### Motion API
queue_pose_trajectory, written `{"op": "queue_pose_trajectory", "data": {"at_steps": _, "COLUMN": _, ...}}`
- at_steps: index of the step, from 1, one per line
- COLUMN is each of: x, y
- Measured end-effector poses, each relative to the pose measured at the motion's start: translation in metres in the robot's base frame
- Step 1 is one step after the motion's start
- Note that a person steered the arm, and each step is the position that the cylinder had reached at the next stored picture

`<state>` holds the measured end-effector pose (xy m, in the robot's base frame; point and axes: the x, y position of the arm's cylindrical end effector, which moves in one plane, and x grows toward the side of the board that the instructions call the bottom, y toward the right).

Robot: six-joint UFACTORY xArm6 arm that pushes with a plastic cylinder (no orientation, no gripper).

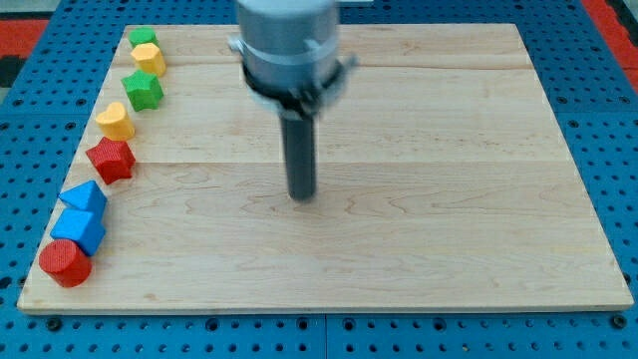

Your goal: Move red circle away from the blue cube

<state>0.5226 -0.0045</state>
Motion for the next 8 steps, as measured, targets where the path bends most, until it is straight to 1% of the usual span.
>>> {"op": "queue_pose_trajectory", "data": {"at_steps": 1, "x": 0.094, "y": 0.009}}
{"op": "queue_pose_trajectory", "data": {"at_steps": 3, "x": 0.096, "y": 0.003}}
{"op": "queue_pose_trajectory", "data": {"at_steps": 4, "x": 0.096, "y": -0.027}}
{"op": "queue_pose_trajectory", "data": {"at_steps": 5, "x": 0.096, "y": -0.170}}
{"op": "queue_pose_trajectory", "data": {"at_steps": 6, "x": 0.095, "y": -0.293}}
{"op": "queue_pose_trajectory", "data": {"at_steps": 7, "x": 0.084, "y": -0.288}}
{"op": "queue_pose_trajectory", "data": {"at_steps": 8, "x": 0.057, "y": -0.237}}
